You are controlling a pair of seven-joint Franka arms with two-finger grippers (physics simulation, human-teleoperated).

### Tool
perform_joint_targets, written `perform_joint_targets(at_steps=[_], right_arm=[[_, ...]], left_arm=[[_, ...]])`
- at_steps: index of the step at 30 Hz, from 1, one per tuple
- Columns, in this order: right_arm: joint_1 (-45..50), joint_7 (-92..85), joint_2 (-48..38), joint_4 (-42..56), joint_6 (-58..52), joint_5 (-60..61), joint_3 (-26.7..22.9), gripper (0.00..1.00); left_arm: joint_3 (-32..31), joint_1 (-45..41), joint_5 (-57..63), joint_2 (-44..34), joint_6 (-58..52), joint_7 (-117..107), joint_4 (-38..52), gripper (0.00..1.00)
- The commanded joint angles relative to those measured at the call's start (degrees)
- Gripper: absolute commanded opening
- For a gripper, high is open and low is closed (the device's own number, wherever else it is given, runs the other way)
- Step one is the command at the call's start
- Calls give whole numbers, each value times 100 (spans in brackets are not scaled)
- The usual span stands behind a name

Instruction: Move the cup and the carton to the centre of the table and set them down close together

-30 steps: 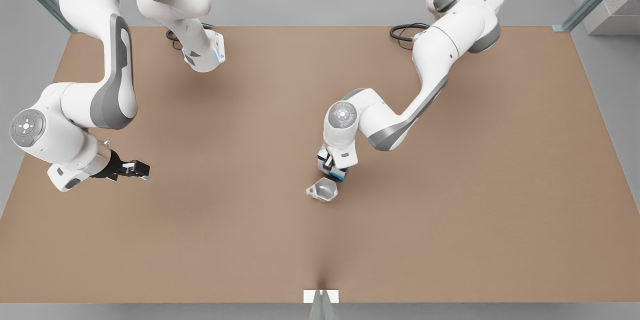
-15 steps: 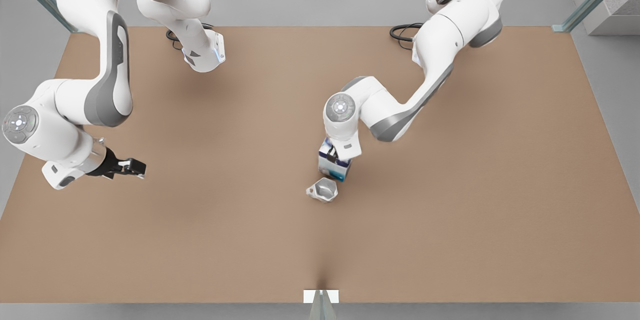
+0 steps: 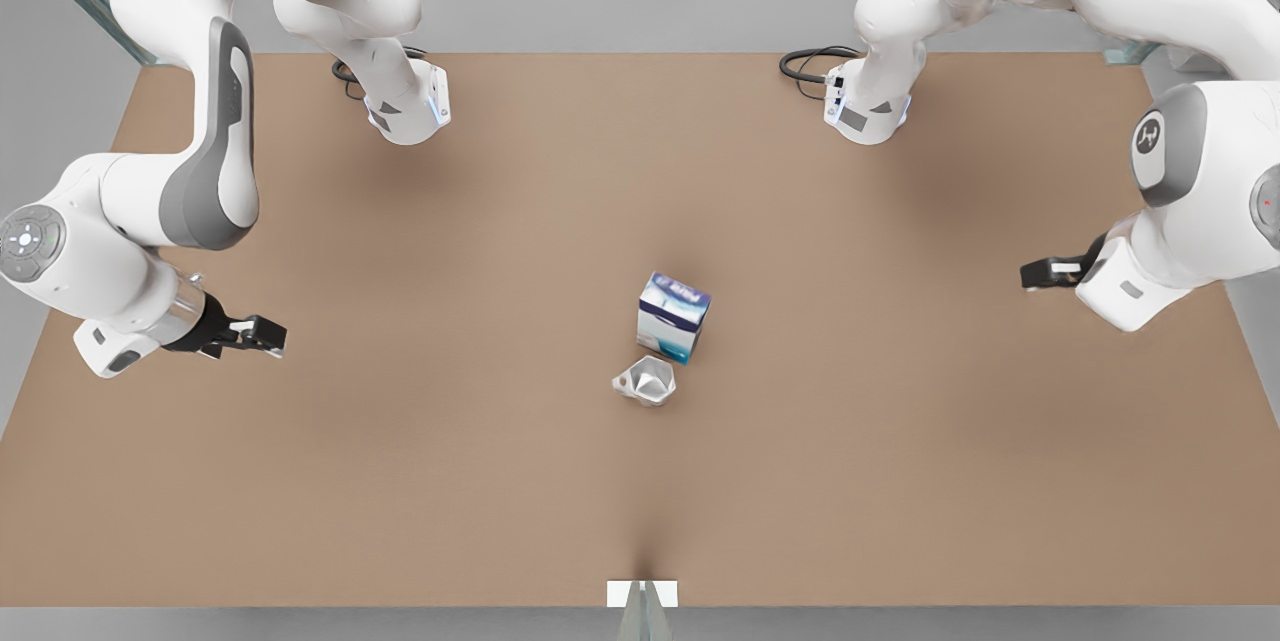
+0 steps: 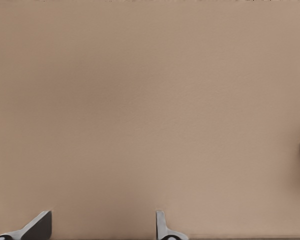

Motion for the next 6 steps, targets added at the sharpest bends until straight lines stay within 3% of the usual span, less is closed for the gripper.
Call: perform_joint_targets(at_steps=[1, 6], right_arm=[[-1, 0, 0, 0, 0, 0, 8, 100], [-1, 9, 9, 0, 9, 0, -1, 100]], left_arm=[[7, -4, -85, -103, 0, 0, -2, 100], [314, -215, -323, -534, 141, 26, -459, 100]])
